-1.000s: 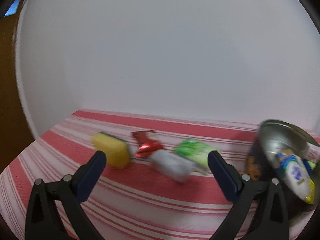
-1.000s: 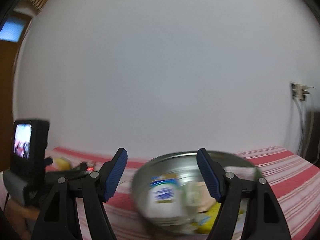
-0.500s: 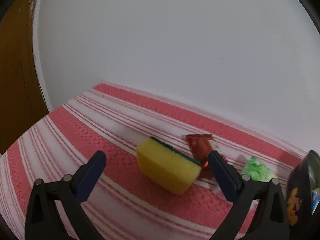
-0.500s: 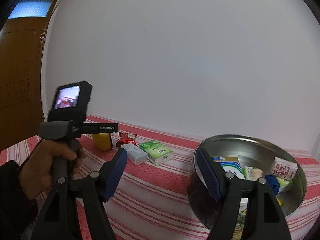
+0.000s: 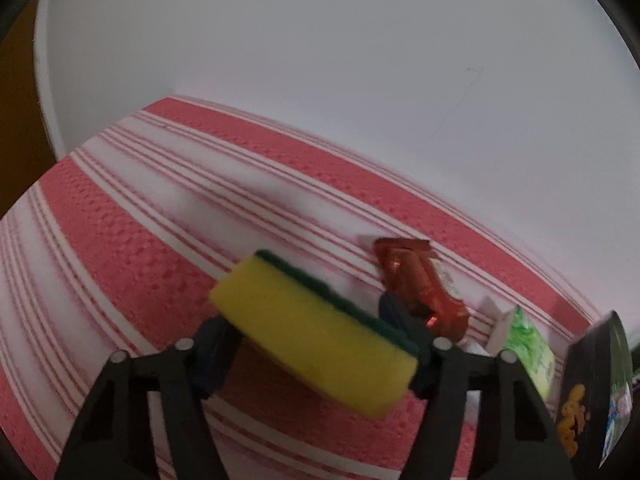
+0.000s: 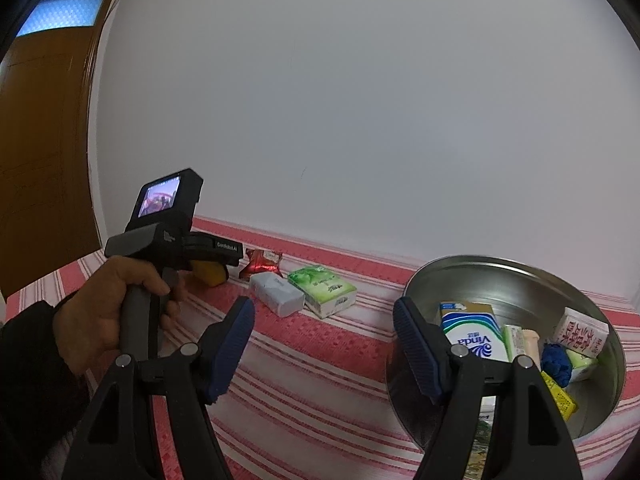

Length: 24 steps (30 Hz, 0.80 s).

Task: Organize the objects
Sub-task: 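Move the left gripper to the yellow sponge and grasp it, then grasp the white wrapped soap with the right gripper while the left holds the sponge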

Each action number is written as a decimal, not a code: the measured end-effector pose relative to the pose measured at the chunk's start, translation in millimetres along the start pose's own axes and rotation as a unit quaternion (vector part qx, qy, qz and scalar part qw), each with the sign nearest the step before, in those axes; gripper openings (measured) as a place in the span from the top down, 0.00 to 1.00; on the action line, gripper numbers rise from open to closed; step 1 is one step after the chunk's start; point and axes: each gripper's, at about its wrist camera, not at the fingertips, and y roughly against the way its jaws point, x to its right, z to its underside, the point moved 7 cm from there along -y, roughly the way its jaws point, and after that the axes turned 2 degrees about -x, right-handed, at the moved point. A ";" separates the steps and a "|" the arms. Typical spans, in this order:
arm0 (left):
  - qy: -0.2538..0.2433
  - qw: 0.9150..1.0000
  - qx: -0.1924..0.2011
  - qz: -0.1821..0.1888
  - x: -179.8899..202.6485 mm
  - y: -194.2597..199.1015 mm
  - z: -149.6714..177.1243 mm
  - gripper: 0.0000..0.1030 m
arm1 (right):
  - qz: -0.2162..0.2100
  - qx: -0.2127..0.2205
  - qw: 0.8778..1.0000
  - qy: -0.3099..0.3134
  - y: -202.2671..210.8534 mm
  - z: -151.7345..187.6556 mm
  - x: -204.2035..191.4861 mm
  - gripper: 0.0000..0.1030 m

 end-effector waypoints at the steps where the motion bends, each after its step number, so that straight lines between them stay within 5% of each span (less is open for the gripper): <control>1: -0.003 1.000 0.000 0.003 1.2 1.0 -0.6 0.37 | -0.002 -0.008 1.000 0.003 -2.7 0.8 -1.7 0.28; 10: -0.006 0.998 0.067 -0.018 -17.9 41.2 -14.1 0.39 | -0.103 -0.098 0.990 -0.001 -62.6 7.0 -35.0 0.28; 16: 0.027 0.995 0.088 -0.029 -36.5 52.5 -22.8 0.39 | -0.156 -0.195 0.965 -0.085 -129.4 15.2 -41.5 0.28; 19: 0.029 0.994 0.094 -0.046 -48.4 46.5 -34.4 0.39 | -0.156 -0.225 0.954 -0.121 -156.3 19.9 -40.9 0.28; 24: 0.033 0.992 0.106 -0.055 -54.1 52.5 -37.4 0.39 | -0.083 -0.232 0.962 -0.118 -192.2 15.1 -36.3 0.28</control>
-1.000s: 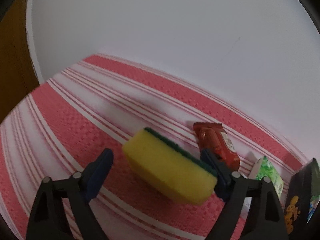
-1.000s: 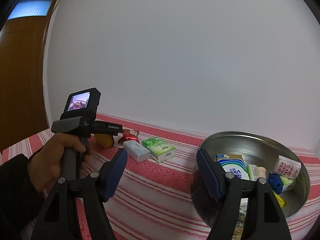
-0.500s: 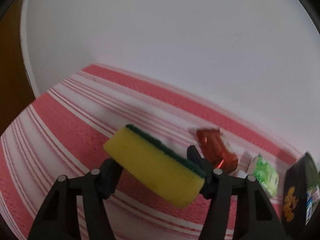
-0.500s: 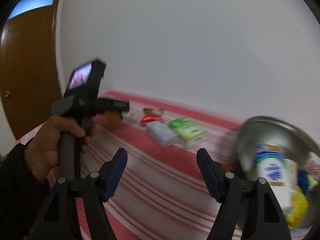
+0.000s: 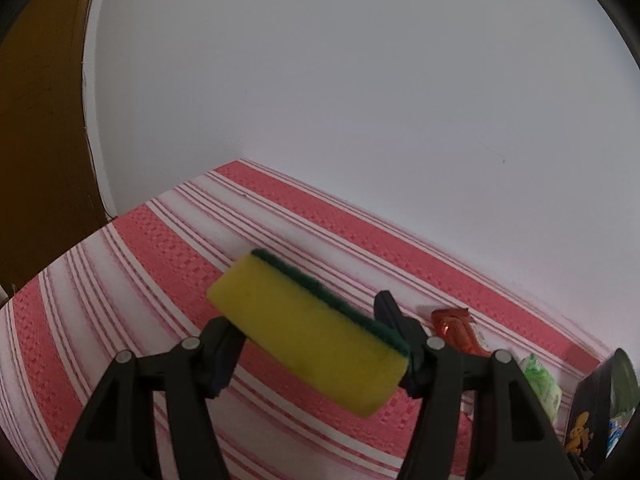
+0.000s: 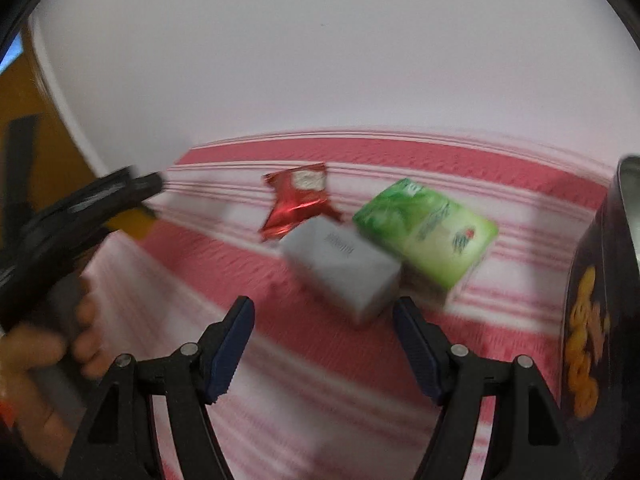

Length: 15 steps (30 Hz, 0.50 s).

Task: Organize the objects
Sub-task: 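Grasp the white wrapped soap with the right gripper while the left holds the sponge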

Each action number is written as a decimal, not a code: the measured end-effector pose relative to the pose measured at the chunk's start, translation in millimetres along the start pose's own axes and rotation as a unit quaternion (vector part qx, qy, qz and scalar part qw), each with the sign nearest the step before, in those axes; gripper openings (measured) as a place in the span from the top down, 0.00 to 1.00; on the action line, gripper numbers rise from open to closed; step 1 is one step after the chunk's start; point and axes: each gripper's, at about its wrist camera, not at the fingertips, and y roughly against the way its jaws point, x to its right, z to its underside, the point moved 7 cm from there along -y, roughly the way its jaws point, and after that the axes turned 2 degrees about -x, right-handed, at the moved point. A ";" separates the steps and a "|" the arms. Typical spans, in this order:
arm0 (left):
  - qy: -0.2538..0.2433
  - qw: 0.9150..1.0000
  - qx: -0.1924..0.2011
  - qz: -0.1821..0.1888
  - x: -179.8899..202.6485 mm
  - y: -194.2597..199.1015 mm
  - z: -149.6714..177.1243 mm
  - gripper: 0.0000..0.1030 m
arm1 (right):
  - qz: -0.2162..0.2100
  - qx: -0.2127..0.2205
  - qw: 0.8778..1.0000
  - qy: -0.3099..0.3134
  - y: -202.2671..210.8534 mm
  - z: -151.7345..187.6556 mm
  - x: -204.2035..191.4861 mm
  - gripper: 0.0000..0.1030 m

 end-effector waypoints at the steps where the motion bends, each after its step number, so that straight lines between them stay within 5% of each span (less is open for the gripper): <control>1: 0.003 1.000 -0.001 0.002 0.1 1.8 -0.1 0.39 | 0.007 -0.004 1.000 -0.006 -7.2 -3.6 1.9 0.28; 15: 0.016 1.000 -0.010 0.007 3.2 5.4 2.2 0.39 | 0.025 -0.021 0.998 0.060 -39.1 -21.6 3.5 0.32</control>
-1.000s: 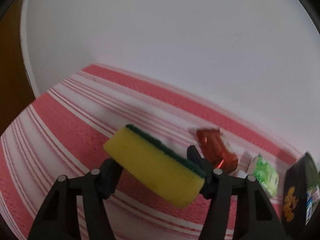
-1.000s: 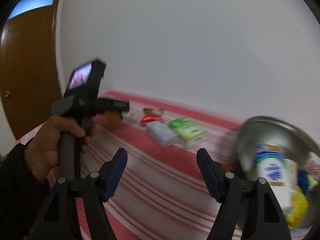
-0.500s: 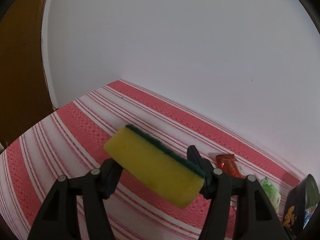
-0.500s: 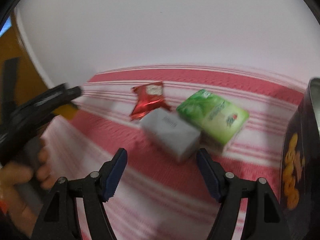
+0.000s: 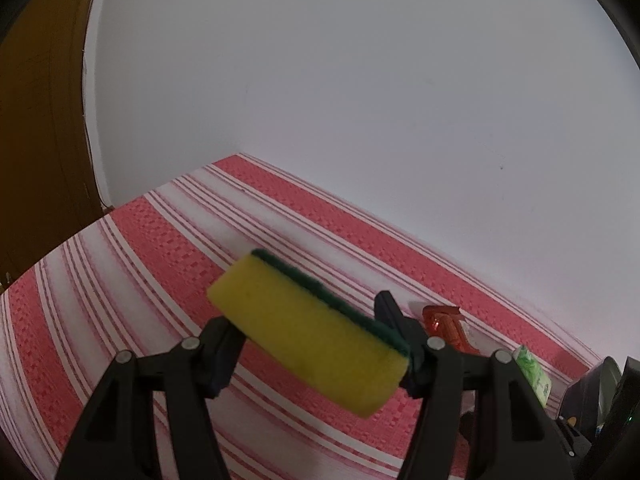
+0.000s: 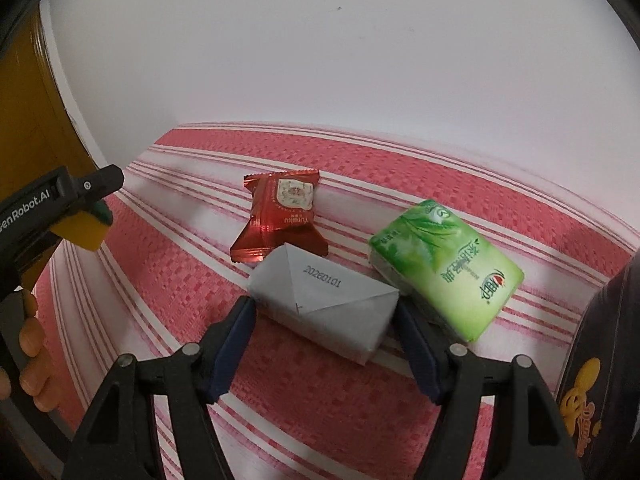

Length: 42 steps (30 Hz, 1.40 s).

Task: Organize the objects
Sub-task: 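Grasp the white wrapped soap with the right gripper while the left holds the sponge, then lift the soap and carry it toward the tin with the right gripper while the left holds the sponge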

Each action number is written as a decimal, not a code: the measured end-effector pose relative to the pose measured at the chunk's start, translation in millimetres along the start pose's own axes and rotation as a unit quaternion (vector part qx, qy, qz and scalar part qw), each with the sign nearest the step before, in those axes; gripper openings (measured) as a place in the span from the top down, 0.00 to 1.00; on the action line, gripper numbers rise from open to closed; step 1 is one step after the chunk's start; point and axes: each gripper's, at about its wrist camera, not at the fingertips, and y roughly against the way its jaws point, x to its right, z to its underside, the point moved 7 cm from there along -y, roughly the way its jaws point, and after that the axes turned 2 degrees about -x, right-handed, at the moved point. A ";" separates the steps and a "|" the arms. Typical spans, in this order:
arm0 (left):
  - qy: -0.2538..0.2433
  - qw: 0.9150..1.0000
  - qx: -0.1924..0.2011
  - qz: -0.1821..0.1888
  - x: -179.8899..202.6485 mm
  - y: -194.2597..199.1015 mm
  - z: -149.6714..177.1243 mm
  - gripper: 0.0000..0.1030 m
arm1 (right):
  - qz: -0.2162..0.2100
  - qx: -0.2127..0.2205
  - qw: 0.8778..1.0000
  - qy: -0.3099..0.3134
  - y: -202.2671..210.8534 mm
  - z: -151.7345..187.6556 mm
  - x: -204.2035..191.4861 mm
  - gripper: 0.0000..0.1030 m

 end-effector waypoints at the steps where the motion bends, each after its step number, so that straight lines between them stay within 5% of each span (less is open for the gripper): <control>1: 0.001 1.000 0.000 -0.001 -0.7 -1.0 0.2 0.39 | -0.003 0.000 1.000 -0.001 -0.7 0.8 0.2 0.33; 10: -0.009 1.000 -0.002 -0.019 -5.9 -9.2 0.6 0.39 | -0.048 -0.006 0.999 -0.007 33.7 25.1 -22.7 0.33; 14: -0.015 0.999 -0.002 -0.033 -8.2 -13.2 1.9 0.39 | 0.017 0.015 1.000 0.016 36.3 17.8 -15.2 0.33; 26: -0.019 0.999 0.003 -0.037 -9.3 -11.6 -0.9 0.39 | 0.039 -0.008 0.999 0.025 5.3 -3.6 -29.6 0.33; 27: -0.018 0.999 0.002 -0.037 -9.9 -11.9 -1.0 0.39 | 0.041 -0.009 0.999 0.023 3.4 -3.3 -30.3 0.34; 30: -0.017 0.999 0.001 -0.037 -11.4 -12.4 -1.2 0.39 | 0.036 0.000 0.999 0.011 5.1 -4.1 -32.0 0.62; 37: -0.012 0.999 0.001 -0.037 -12.4 -9.9 -0.1 0.39 | -0.001 0.010 1.000 -0.009 19.1 8.8 -32.2 0.63; 42: -0.017 0.999 0.003 -0.042 -9.7 -9.4 0.4 0.39 | -0.047 0.076 0.996 -0.025 52.3 16.4 -38.2 0.63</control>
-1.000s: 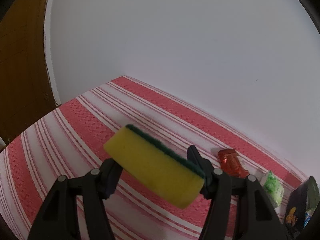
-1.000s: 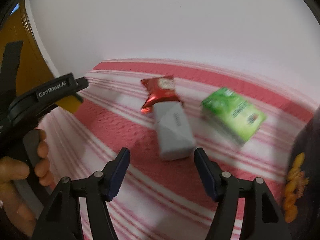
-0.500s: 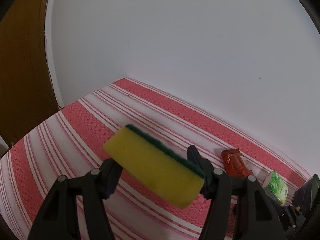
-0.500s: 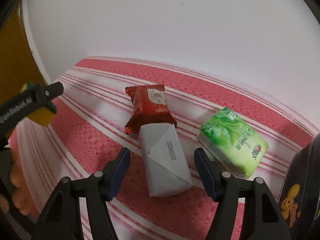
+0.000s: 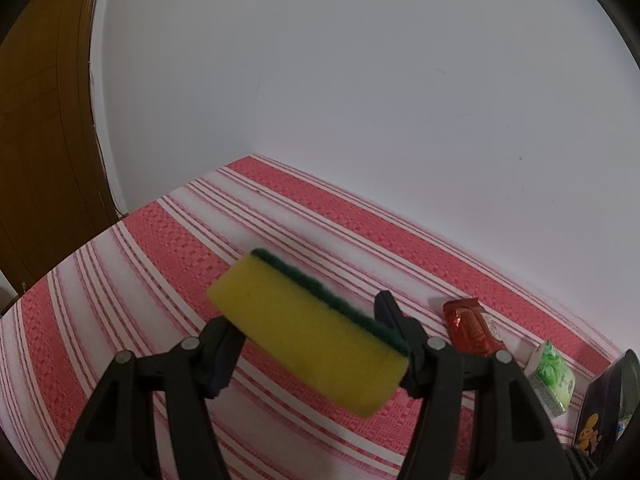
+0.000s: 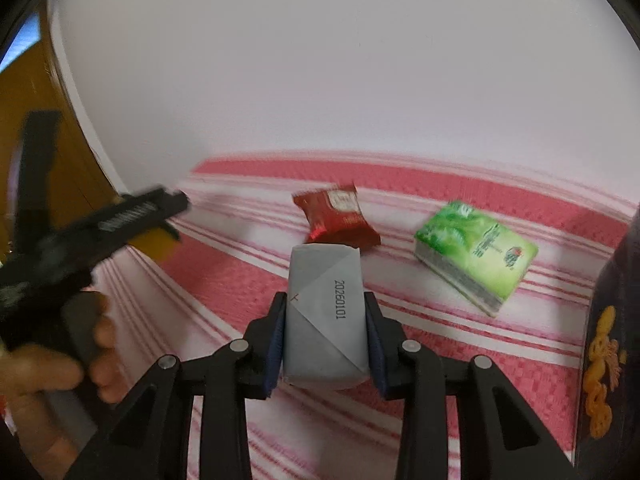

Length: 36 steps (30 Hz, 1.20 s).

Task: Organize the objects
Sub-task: 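Lift the soap and carry it toward the tin with the right gripper while the left holds the sponge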

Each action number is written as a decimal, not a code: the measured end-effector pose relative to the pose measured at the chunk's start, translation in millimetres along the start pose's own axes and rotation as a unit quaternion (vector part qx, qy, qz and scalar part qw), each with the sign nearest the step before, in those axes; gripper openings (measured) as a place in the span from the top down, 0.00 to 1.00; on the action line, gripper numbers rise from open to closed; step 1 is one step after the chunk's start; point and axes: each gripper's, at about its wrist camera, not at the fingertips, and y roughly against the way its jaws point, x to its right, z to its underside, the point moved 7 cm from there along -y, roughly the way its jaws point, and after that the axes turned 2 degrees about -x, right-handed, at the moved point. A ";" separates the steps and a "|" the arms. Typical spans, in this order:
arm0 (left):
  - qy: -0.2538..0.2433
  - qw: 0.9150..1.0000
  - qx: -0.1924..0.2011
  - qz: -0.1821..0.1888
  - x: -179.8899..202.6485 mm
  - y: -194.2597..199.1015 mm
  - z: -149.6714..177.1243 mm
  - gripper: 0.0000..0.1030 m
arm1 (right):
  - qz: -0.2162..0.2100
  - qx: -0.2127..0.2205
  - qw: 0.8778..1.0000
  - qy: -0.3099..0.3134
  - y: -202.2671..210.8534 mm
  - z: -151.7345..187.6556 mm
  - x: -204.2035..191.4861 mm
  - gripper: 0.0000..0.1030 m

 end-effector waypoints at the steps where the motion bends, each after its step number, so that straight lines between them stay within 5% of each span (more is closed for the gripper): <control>1: -0.002 1.000 0.000 -0.001 0.4 -0.2 0.3 0.39 | 0.003 0.012 1.000 0.003 5.9 0.3 -1.6 0.63; 14: -0.031 0.999 0.018 -0.015 12.4 4.5 2.0 0.39 | 0.113 0.160 0.978 0.067 69.9 -2.4 -13.5 0.63; 36: -0.088 0.994 0.064 -0.014 43.4 22.9 8.2 0.39 | 0.138 0.199 0.968 0.061 101.2 13.3 -15.6 0.63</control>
